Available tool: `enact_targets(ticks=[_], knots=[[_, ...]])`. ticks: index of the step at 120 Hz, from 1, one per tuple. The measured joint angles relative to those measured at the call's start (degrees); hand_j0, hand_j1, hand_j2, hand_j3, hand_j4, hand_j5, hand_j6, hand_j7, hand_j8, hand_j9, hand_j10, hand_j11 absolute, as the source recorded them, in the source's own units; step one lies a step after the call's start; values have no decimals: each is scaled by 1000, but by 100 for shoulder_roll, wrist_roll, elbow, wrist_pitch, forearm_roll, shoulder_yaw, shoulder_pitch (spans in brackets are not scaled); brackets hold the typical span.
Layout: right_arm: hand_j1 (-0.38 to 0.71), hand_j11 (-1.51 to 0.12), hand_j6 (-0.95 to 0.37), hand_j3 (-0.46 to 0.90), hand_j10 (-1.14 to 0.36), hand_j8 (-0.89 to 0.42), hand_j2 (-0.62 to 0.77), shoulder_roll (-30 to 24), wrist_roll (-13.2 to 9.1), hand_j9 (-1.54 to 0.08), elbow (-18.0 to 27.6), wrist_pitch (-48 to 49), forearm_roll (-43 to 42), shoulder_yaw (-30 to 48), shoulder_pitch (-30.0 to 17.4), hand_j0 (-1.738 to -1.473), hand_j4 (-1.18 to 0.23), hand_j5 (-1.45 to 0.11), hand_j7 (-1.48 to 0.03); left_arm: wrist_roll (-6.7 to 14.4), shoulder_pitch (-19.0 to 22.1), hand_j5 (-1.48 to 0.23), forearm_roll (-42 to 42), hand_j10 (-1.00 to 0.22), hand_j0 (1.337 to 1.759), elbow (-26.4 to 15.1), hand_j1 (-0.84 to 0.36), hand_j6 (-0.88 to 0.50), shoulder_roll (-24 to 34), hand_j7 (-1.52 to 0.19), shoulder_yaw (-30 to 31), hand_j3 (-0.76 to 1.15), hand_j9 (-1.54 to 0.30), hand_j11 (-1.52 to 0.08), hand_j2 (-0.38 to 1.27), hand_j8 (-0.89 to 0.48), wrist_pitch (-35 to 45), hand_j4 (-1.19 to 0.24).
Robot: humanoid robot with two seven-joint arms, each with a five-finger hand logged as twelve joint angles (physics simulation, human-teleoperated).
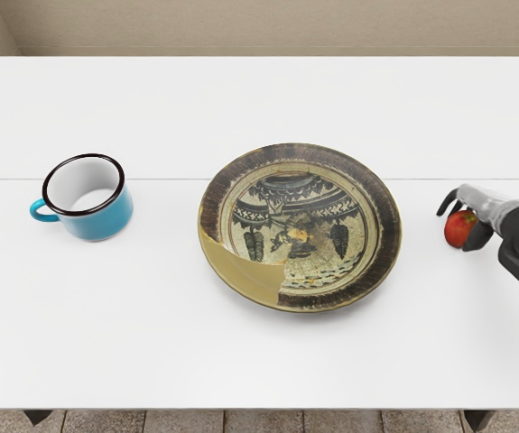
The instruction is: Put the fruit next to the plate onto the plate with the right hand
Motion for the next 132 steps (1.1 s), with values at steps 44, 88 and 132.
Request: enact_targets(ticks=[44, 88, 132], knots=[[232, -759, -471, 0, -574, -383, 90, 45, -4, -761, -4, 5, -6, 6, 9, -1655, -577, -755, -750, 1, 8, -11, 1, -8, 1658, 1, 339, -8, 0, -11, -1, 0, -11, -11, 1, -8, 1, -8], [222, -779, -512, 0, -594, -406, 159, 33, -4, -782, 119, 183, 72, 284, 58, -1655, -596, -784, -777, 1, 0, -11, -1, -8, 1658, 1, 339, -8, 0, -11, 2, 0, -11, -11, 1, -8, 1, -8], [248, -798, -499, 1, -580, -387, 218, -265, 0, -798, 685, 990, 915, 908, 802, -1658, -585, -816, -787, 0, 57, -11, -5, -8, 1658, 36, 339, -8, 0, -11, -16, 0, -11, -11, 1, -8, 1, -8]])
